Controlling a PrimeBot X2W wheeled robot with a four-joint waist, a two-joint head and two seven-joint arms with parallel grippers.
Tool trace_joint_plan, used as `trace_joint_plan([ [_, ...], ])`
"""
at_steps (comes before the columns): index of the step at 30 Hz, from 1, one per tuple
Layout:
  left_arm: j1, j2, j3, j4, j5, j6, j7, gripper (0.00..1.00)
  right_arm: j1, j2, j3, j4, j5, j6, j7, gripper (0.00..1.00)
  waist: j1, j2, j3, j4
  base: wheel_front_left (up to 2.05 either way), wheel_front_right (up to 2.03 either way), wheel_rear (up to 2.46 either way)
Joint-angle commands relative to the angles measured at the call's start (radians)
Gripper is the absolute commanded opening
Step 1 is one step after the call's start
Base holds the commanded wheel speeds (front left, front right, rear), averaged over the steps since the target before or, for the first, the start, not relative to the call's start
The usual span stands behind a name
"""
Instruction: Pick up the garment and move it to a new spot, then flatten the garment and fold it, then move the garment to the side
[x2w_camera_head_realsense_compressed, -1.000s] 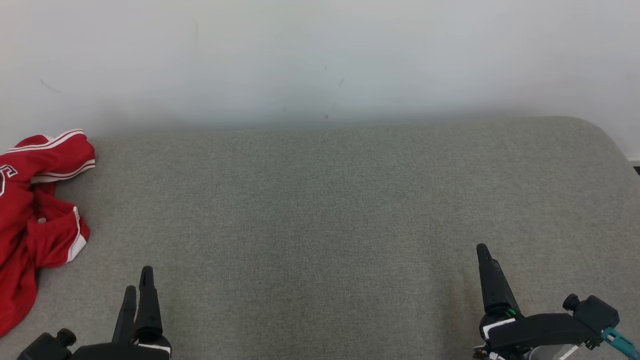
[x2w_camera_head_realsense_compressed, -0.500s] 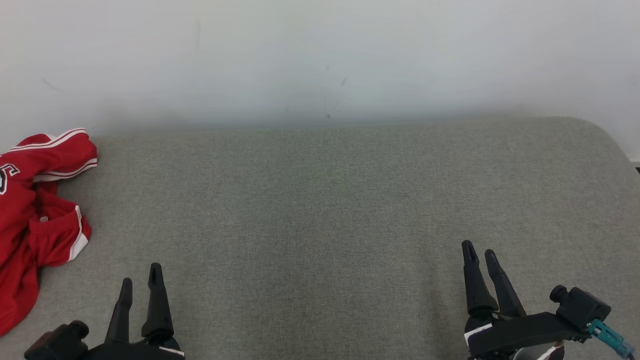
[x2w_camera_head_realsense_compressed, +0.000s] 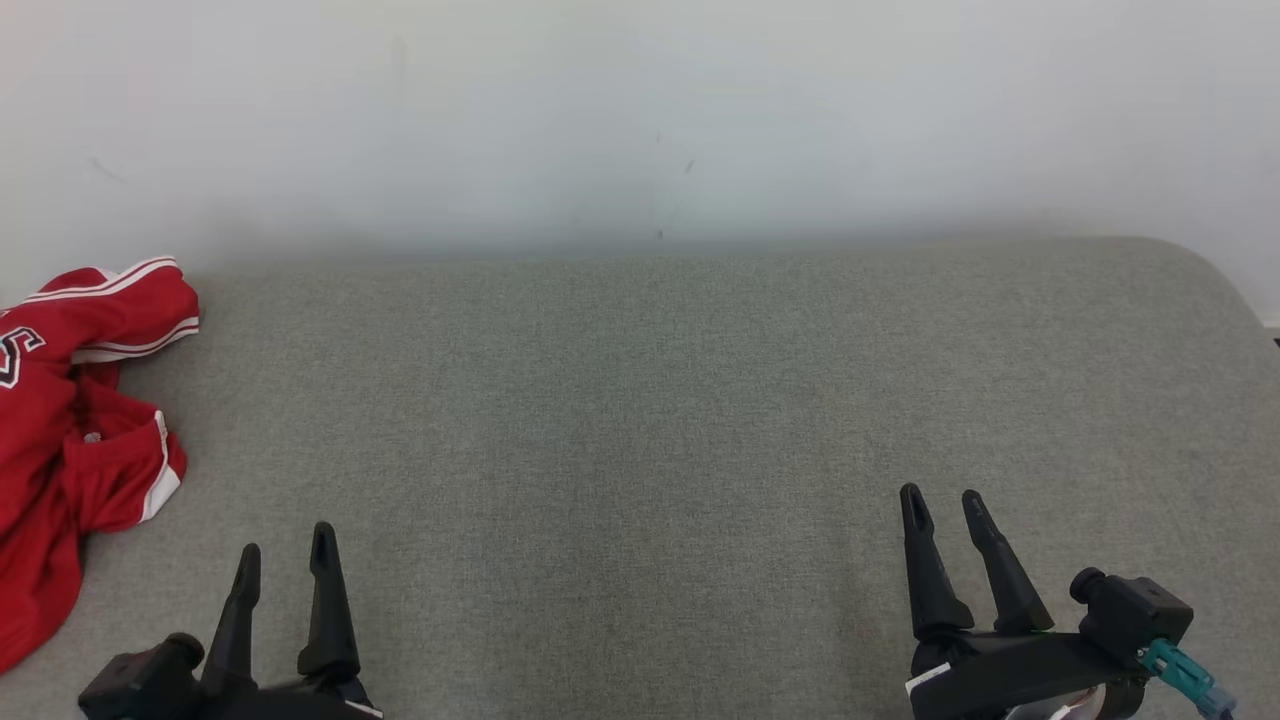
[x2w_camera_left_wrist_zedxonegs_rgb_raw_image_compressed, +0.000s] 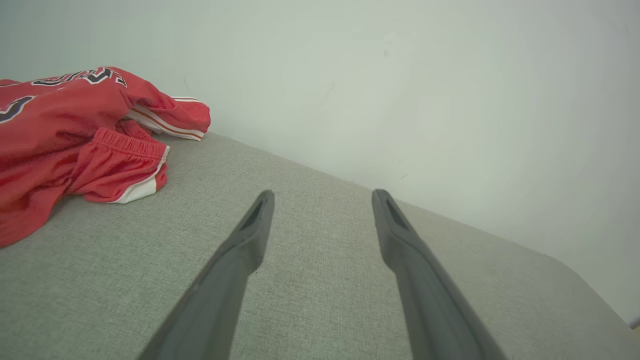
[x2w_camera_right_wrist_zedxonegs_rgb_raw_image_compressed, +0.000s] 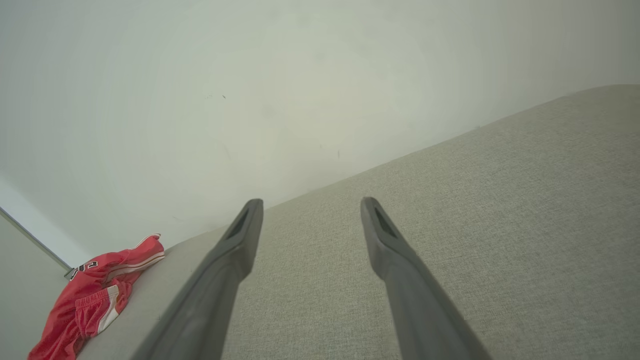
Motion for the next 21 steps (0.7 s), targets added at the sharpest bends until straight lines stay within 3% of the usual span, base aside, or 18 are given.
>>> trace_joint_plan([
  [1,0.003,0.01,-0.005,-0.018,0.04,0.005,-0.012,1.0,0.0,-0.001,0.005,-0.011,-0.044,-0.001,-0.014,1.0,0.0,-0.0001,-0.002,0.001,0.0,0.0,0.0],
  [21,0.024,0.034,-0.008,-0.018,0.207,0.042,-0.06,1.0,0.012,-0.001,0.003,-0.016,-0.265,-0.001,-0.063,1.0,0.0,-0.0001,-0.005,0.003,0.0,0.0,0.0],
])
